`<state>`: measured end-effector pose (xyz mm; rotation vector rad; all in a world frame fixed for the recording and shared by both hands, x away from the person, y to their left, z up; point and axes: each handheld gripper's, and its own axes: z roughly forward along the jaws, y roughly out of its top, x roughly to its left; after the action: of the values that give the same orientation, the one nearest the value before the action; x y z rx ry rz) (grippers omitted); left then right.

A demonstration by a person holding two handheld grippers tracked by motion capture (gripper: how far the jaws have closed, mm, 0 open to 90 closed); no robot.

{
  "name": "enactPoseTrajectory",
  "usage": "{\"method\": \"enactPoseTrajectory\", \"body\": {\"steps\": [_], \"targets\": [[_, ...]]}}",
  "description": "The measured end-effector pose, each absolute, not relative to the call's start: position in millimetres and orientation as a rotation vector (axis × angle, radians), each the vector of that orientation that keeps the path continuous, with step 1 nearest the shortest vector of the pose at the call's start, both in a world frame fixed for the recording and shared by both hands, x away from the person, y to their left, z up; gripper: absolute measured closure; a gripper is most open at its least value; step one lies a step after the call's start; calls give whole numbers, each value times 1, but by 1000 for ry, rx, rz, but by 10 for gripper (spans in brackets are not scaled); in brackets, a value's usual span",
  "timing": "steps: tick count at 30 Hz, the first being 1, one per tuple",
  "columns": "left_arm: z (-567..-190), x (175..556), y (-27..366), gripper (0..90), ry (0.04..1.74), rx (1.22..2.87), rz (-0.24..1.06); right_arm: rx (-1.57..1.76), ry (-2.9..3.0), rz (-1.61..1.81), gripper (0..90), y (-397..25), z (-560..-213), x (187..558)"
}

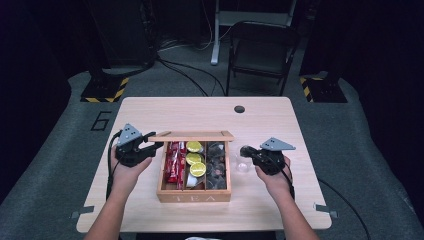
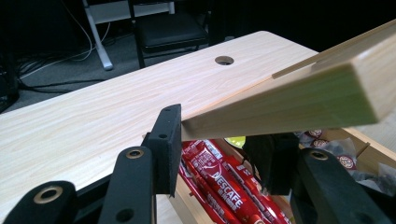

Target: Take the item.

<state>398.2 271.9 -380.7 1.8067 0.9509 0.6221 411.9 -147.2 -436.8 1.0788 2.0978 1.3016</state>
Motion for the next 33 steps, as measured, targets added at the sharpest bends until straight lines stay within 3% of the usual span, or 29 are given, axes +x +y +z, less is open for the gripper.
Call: {"method": "enactPoseTrajectory", "body": {"steps": [19,33], "targets": [[-381,398,272,564,949,1811,625,1091,2079,1302,711,-147,-439,413],[-372,383,273,551,926,1779,632,960,2068,1425,557,-121,-413,400]]}}
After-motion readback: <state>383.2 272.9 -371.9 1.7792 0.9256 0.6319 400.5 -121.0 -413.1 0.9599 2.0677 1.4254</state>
